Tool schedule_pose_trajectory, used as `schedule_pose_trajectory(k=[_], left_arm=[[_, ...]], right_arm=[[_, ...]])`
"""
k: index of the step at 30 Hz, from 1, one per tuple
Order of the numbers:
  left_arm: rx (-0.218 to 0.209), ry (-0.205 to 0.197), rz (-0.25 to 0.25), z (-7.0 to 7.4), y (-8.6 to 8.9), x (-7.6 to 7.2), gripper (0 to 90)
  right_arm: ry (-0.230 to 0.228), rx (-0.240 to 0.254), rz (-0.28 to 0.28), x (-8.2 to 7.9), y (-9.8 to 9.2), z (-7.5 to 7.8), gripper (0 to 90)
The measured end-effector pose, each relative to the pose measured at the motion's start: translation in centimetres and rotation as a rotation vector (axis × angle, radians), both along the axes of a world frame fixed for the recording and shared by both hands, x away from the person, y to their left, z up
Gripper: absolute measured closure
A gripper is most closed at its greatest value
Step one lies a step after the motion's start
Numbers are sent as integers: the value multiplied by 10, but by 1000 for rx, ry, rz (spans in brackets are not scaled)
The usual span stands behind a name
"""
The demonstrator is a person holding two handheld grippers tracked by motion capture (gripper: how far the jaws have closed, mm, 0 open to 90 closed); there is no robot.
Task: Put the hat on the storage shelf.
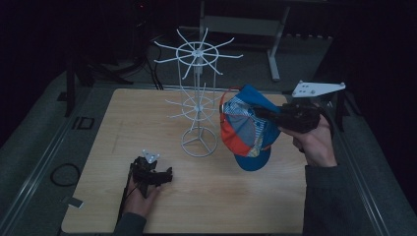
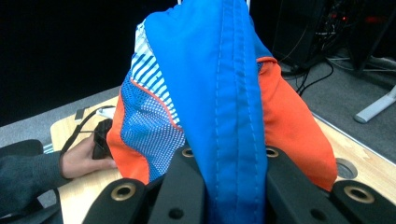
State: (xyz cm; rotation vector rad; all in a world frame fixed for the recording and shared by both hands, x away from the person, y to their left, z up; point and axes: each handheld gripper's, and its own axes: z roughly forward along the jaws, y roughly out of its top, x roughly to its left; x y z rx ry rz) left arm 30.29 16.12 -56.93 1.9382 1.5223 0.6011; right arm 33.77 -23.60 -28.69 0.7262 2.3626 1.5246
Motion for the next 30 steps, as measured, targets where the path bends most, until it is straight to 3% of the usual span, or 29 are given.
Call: schedule_pose_trajectory(k=[30], left_arm=[[0,-1,0,0,0,0,46]], right_arm=[[-27,63,16,-2,1,17,871]])
